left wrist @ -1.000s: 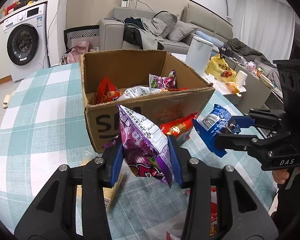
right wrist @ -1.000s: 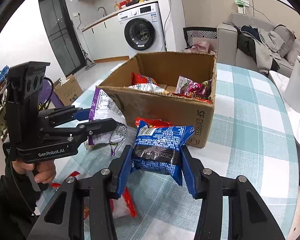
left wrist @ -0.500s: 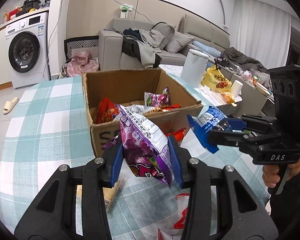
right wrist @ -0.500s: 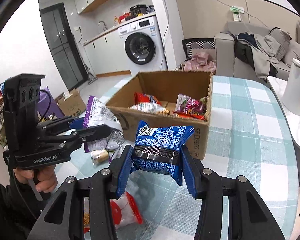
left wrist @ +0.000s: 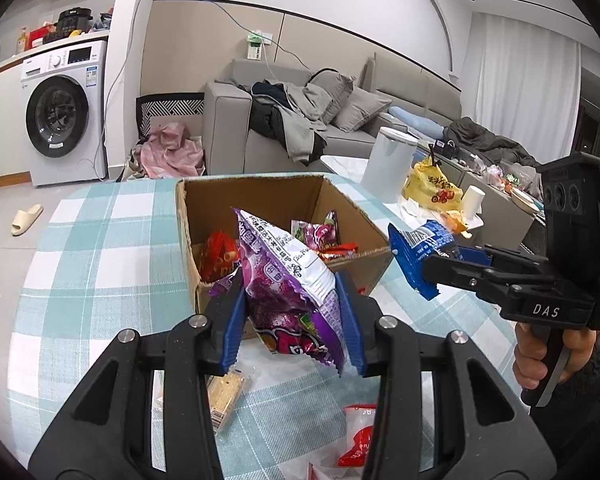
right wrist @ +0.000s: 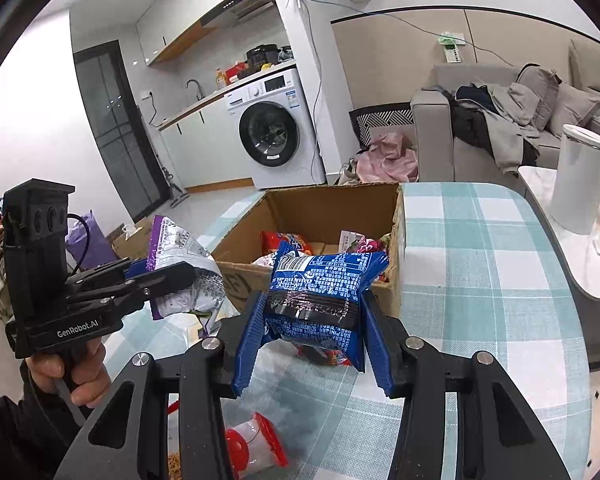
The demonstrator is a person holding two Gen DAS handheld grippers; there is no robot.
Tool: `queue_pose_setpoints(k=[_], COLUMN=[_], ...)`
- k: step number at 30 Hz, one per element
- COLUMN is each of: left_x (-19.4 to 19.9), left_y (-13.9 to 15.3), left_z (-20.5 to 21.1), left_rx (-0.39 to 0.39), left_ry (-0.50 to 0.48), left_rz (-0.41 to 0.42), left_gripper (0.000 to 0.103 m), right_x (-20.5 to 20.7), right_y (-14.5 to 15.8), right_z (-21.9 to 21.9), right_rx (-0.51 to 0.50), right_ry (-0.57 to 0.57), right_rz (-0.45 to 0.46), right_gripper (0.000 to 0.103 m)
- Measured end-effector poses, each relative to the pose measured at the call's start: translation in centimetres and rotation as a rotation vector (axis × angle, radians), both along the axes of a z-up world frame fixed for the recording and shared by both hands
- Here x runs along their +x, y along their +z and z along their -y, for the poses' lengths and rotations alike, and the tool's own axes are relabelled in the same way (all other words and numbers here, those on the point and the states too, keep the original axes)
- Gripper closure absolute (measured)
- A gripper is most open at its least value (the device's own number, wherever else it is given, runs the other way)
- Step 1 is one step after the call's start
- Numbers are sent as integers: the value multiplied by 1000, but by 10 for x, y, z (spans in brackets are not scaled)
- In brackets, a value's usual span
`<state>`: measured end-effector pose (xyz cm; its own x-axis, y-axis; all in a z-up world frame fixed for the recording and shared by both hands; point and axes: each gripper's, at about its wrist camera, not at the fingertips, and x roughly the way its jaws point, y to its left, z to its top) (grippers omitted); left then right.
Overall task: Organize snacks
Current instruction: 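Lift both held packs and carry them over the cardboard box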
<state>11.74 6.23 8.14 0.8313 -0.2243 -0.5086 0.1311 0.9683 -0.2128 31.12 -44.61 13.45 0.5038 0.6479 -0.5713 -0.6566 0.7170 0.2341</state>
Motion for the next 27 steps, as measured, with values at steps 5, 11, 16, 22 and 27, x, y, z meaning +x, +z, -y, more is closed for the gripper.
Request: queue_pose_setpoints(k=[5,11,16,22,27], left_x=[-3,0,11,32,50], left_y=[12,27,38,46,48], left_z=[-1,-7,-4,-3,-8], left_rx=[6,5,10,18,10], left_ry=[14,35,51,65,90], left_rz=[23,37,52,54,47], left_gripper=[64,64,64,64,64], right_x=[-1,1,5,15,22], right_y=[4,9,12,15,20], right_z=[1,-1,-5,-13,-18], right_rx=[11,23,24,26,28], right_ry=[-20,-32,-44,-50,-56], right_rz=[9,23,24,26,32], right_gripper=[55,55,55,55,55])
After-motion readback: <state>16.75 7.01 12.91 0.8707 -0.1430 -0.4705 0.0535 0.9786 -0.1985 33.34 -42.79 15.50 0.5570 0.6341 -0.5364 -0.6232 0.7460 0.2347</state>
